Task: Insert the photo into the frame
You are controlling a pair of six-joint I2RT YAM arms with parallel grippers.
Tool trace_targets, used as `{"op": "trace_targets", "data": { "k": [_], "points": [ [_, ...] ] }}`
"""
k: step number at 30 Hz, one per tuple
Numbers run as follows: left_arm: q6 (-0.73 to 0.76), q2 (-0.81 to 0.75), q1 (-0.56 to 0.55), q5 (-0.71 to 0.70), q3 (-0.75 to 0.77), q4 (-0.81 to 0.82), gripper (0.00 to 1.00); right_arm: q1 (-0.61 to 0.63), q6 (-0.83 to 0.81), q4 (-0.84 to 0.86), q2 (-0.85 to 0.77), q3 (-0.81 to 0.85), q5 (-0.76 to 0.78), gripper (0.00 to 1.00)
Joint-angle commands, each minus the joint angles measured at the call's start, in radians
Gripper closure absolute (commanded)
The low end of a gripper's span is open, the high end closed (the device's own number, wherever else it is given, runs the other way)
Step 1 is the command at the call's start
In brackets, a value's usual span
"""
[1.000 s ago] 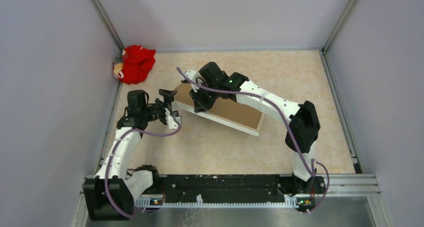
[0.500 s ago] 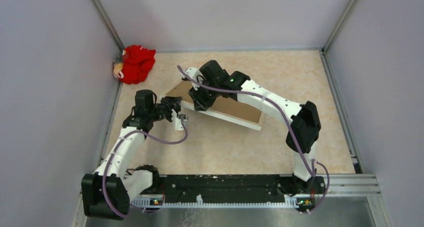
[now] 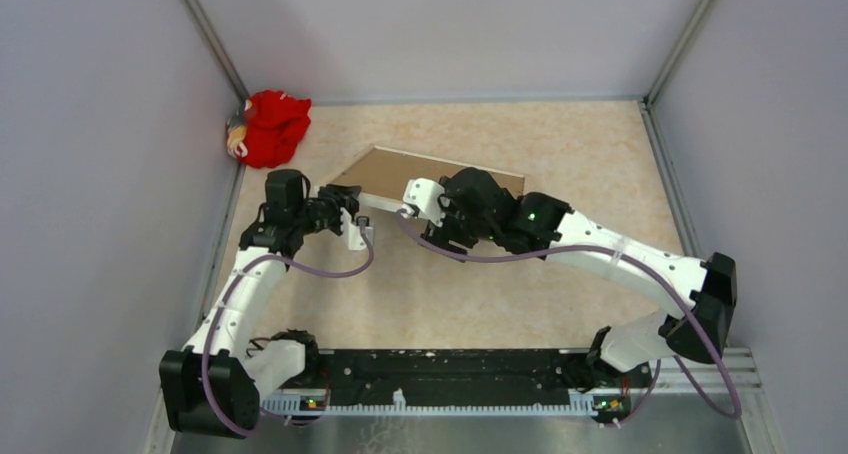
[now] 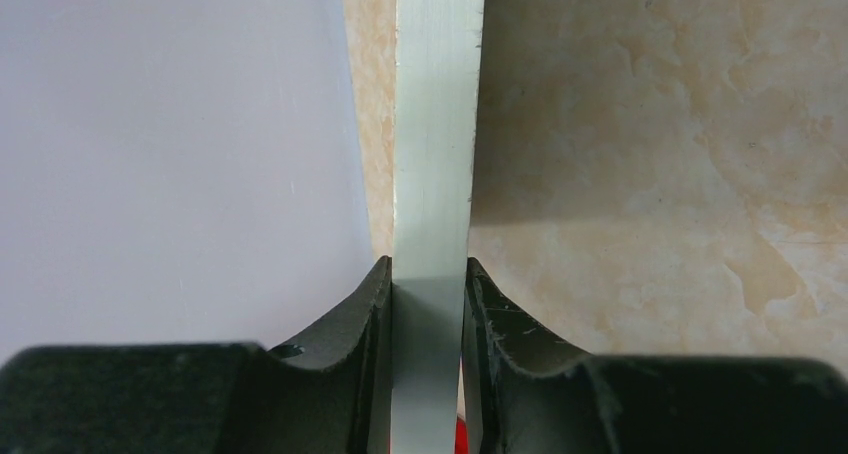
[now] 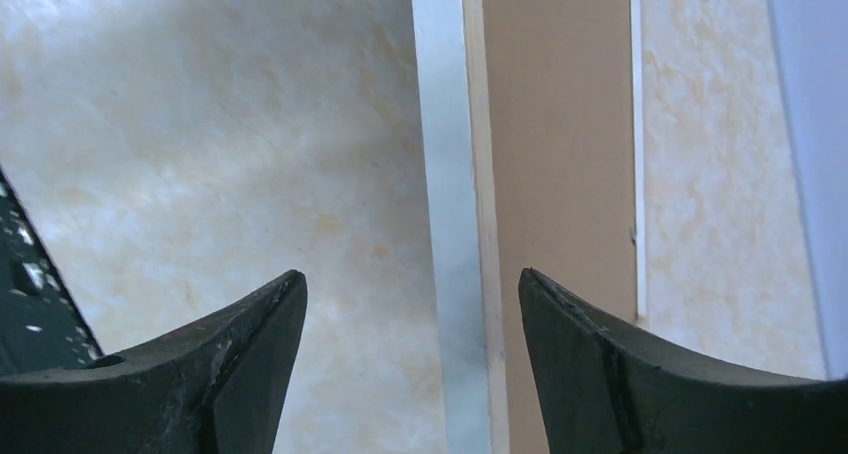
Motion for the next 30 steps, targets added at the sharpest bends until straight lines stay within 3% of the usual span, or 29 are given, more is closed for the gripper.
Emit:
{"op": "trace_targets", "data": {
  "k": [1, 9, 15, 16, 17, 18, 22, 26, 30],
  "points": [
    [-0.063, -0.001, 0.003, 0.083, 0.063, 0.04, 0.75, -0.002, -0.09, 0.048, -0.022, -0.073, 0.145, 0.22],
    [-0.076, 0.002, 0.004, 0.085, 0.064, 0.036, 0.74, 0.002, -0.173, 0.108, 0.093, -0.071, 0.318, 0.31],
    [-0.107, 0.009, 0.004, 0.072, 0.067, 0.047, 0.7, 0.002, -0.209, 0.189, 0.134, -0.031, 0.406, 0.58],
    [-0.113, 0.011, 0.004, 0.069, 0.072, 0.05, 0.61, 0.002, -0.208, 0.199, 0.13, -0.024, 0.412, 0.63],
    [-0.125, 0.012, 0.004, 0.063, 0.075, 0.054, 0.39, 0.004, -0.206, 0.206, 0.124, -0.016, 0.415, 0.68],
    [-0.162, 0.011, 0.004, 0.05, 0.08, 0.065, 0.23, 0.004, -0.2, 0.211, 0.115, -0.005, 0.414, 0.73],
    [-0.27, 0.042, 0.047, 0.077, 0.141, 0.096, 0.02, 0.003, -0.16, 0.169, 0.103, 0.082, 0.385, 0.93],
    [-0.43, 0.118, 0.119, 0.156, 0.313, 0.016, 0.01, -0.002, -0.076, 0.072, 0.125, 0.223, 0.334, 0.96],
    [-0.641, 0.169, 0.196, 0.26, 0.469, -0.005, 0.01, -0.025, 0.063, -0.108, 0.208, 0.481, 0.226, 1.0]
  ]
}}
